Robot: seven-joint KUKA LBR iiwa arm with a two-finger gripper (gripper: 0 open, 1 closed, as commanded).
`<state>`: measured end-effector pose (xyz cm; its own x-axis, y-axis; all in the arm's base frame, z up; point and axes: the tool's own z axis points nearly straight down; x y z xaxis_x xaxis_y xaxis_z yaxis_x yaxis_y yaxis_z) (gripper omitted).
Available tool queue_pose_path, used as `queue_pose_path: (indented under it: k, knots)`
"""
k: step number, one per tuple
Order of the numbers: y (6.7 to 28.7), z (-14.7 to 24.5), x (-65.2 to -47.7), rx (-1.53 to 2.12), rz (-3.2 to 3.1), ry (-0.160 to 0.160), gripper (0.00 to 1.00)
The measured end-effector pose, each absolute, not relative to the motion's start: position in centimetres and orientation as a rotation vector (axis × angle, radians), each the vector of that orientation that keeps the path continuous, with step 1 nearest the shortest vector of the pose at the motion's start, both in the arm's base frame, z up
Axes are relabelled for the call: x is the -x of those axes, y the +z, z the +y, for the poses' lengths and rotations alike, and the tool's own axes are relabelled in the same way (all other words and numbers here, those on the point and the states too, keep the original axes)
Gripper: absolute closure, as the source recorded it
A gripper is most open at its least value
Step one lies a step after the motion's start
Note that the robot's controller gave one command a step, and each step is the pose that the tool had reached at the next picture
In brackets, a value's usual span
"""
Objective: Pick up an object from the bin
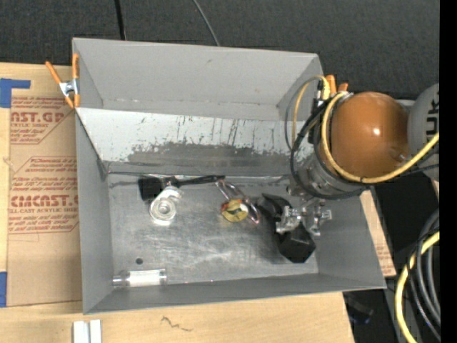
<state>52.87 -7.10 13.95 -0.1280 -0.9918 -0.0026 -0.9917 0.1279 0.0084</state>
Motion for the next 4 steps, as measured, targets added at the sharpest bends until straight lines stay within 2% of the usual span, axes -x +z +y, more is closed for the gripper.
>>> queue_pose_path:
  k: [1,2,4]
  knots:
    - [11.1,-6.2,-52.6,-1.981,-2.444,0.003,1.0]
    - [9.4,-6.8,-52.5,-2.046,-2.415,-0.008,1.0]
    - [9.6,-6.4,-52.4,-2.042,-2.421,-0.005,1.0]
